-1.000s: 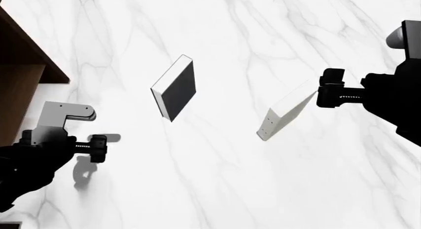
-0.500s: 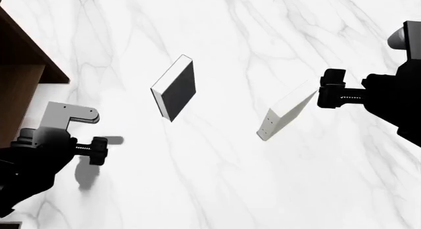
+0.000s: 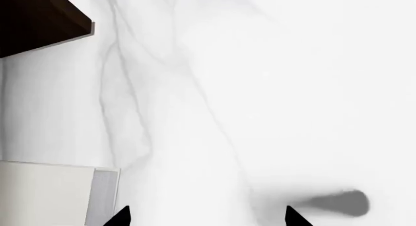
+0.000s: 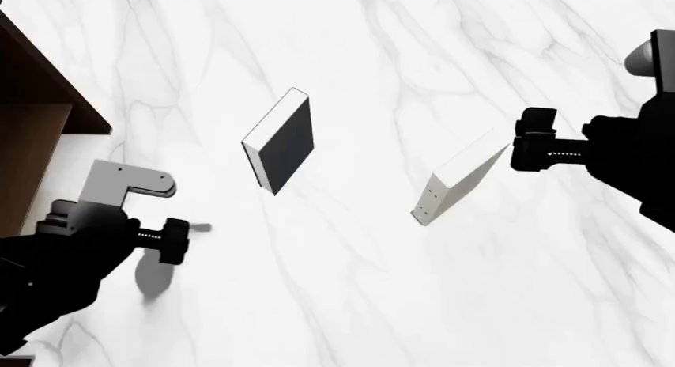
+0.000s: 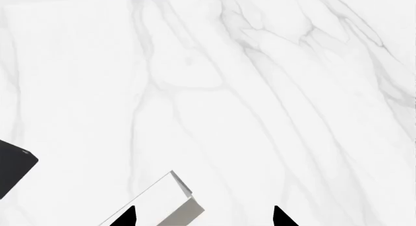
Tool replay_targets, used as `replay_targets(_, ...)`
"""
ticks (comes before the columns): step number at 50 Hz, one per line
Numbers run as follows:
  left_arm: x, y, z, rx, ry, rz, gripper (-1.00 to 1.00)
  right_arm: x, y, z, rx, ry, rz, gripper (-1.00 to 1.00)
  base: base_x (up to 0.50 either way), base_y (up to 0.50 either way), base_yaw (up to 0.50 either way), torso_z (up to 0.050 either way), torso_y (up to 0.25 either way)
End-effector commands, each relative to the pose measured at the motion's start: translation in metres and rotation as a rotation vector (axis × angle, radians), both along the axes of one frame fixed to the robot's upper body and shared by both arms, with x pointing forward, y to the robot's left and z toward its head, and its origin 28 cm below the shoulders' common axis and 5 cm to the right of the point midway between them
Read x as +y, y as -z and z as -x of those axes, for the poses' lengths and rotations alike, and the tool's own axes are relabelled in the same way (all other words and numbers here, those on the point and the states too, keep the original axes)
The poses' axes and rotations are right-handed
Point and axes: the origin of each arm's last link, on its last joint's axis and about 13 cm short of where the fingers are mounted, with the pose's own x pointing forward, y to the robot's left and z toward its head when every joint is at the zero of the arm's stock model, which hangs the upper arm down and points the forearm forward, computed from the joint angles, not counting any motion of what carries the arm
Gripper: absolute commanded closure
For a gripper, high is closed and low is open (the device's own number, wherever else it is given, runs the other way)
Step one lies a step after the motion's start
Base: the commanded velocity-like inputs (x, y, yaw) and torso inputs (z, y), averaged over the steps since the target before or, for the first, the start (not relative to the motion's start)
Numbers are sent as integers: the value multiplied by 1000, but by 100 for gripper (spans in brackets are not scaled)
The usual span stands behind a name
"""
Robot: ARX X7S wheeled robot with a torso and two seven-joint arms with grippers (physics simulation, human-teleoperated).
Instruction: Pick up the book on the right and place it under the cabinet shelf.
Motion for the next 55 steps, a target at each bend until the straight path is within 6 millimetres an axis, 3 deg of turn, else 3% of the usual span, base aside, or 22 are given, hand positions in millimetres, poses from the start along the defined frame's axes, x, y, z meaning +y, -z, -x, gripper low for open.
replay_targets(1, -7, -5, 3, -15, 36, 12, -100, 0, -1, 1, -3, 1, 1, -100, 0, 0, 0, 0, 0)
replay_targets(19, -21, -25, 12, -77, 115, 31, -100, -1, 1, 2, -7, 6, -7, -100, 0, 0, 0, 0, 0)
replay_targets(55, -34, -92, 15, -316, 197, 41, -100, 1, -10, 1, -40, 9, -23, -100, 0, 0, 0, 0, 0)
